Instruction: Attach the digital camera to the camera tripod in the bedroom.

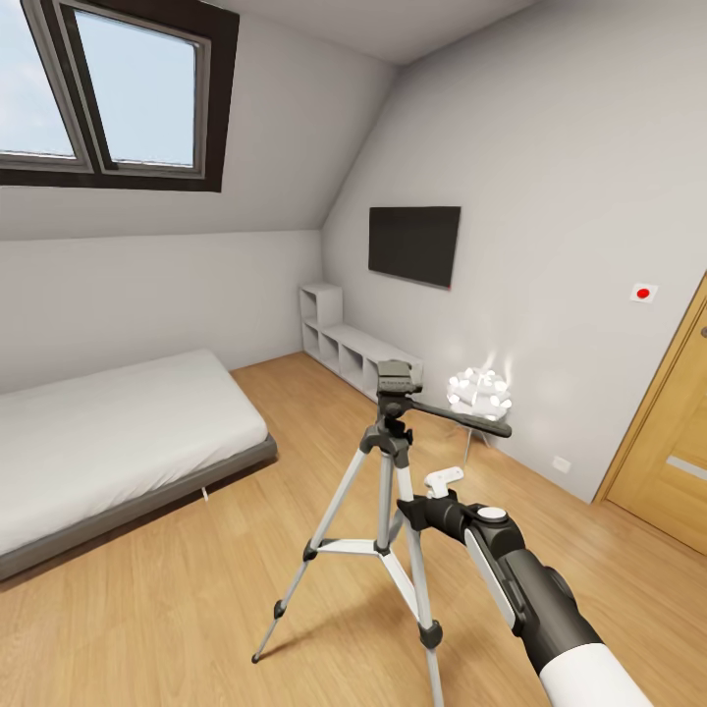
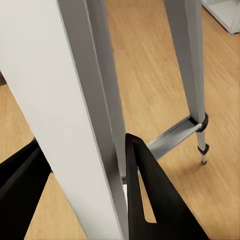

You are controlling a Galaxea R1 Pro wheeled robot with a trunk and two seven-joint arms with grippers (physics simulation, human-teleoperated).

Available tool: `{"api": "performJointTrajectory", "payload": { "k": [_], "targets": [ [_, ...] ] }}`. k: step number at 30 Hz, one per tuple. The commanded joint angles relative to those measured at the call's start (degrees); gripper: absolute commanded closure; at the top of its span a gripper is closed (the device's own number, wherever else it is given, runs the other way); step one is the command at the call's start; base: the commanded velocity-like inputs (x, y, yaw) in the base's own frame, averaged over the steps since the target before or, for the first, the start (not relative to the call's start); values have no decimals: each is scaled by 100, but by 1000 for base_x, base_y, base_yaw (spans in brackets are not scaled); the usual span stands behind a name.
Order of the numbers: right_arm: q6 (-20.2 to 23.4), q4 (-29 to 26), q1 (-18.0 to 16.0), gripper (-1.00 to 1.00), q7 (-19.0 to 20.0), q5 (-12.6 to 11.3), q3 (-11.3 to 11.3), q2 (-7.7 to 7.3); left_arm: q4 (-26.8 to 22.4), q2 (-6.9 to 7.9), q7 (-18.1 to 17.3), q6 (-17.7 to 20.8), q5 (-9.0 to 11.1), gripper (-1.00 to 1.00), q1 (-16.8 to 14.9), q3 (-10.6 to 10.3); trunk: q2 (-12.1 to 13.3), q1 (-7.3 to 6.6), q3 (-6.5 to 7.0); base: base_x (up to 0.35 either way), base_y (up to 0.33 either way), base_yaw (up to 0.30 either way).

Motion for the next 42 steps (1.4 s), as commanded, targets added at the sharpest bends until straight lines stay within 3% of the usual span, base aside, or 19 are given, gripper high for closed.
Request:
{"api": "performJointTrajectory", "payload": {
  "k": [1, 17, 18, 22, 27, 42],
  "targets": [
    [32, 2, -3, 100, -8, -22, 8, -6, -10, -2, 0, -7, 10, -100, 1, 23, -10, 4, -12, 0, 0, 0],
    [-21, 36, -3, 100, -26, 7, 2, 2, -10, -7, 2, -7, 10, -100, 1, 23, -10, 4, -12, 0, 0, 0],
    [265, -1238, -3, 100, -23, 64, -33, -2, -10, -2, 5, -7, 10, -100, 1, 23, -10, 4, -12, 0, 0, 0],
    [805, -1514, -7, 100, -31, 82, -33, 11, -10, -2, 6, -7, 10, -100, 1, 23, -10, 4, -12, 0, 0, 0],
    [1172, -1813, -10, 100, -40, 86, -40, 24, -10, -2, 6, -9, 10, -100, 1, 23, -10, 4, -12, 0, 0, 0],
    [1494, -2069, -9, 100, -84, 99, -50, 35, -10, -2, 5, -14, 10, -100, 1, 23, -10, 4, -12, 0, 0, 0]
  ]
}}
